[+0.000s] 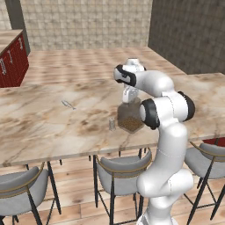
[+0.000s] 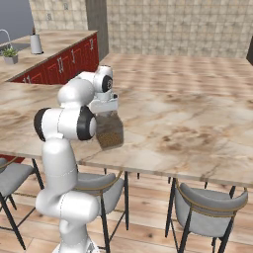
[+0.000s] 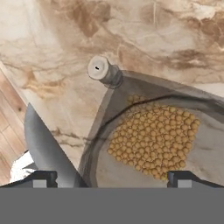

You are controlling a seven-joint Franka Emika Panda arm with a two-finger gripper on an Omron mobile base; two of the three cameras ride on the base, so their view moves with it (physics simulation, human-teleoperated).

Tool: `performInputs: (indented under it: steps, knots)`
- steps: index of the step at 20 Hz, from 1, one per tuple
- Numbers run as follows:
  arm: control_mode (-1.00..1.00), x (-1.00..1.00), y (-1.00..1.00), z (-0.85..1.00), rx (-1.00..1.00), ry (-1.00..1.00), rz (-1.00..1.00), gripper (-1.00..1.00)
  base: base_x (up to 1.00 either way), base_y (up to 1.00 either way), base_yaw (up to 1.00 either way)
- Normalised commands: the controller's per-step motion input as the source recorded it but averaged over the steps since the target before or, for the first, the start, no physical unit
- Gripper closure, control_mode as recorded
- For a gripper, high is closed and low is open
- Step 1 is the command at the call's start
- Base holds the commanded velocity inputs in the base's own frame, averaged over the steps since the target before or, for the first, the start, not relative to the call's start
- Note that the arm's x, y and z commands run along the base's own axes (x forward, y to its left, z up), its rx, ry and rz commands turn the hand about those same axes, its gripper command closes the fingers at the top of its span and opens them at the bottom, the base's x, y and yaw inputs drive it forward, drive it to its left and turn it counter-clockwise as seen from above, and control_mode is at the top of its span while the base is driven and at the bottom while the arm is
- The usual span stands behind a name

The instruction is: Pick the candle and jar from the dining table and place them in the open cabinet. Close the cabinet after placing the objects.

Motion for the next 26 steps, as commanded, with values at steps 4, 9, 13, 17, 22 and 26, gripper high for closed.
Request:
performInputs:
  steps: [4,9,13,17,22,26]
  knots:
    - [-1.00,0.00,0.00,-0.42,0.00,-0.04,0.10,-1.00,0.00,0.00,0.00]
    - [-1.00,0.00,0.00,-0.49,0.04,-0.06,0.08,1.00,0.00,0.00,0.00]
    - [-1.00,0.00,0.00,-0.35,0.05,-0.04,0.09,1.00,0.00,0.00,0.00]
    - [-1.00,0.00,0.00,-0.10,0.01,0.00,0.05,1.00,0.00,0.00,0.00]
    - [-1.00,0.00,0.00,0.00,0.00,0.01,0.00,1.00,0.00,0.00,0.00]
    - [-1.00,0.00,-0.04,0.08,0.00,0.00,0.00,1.00,0.00,0.00,0.00]
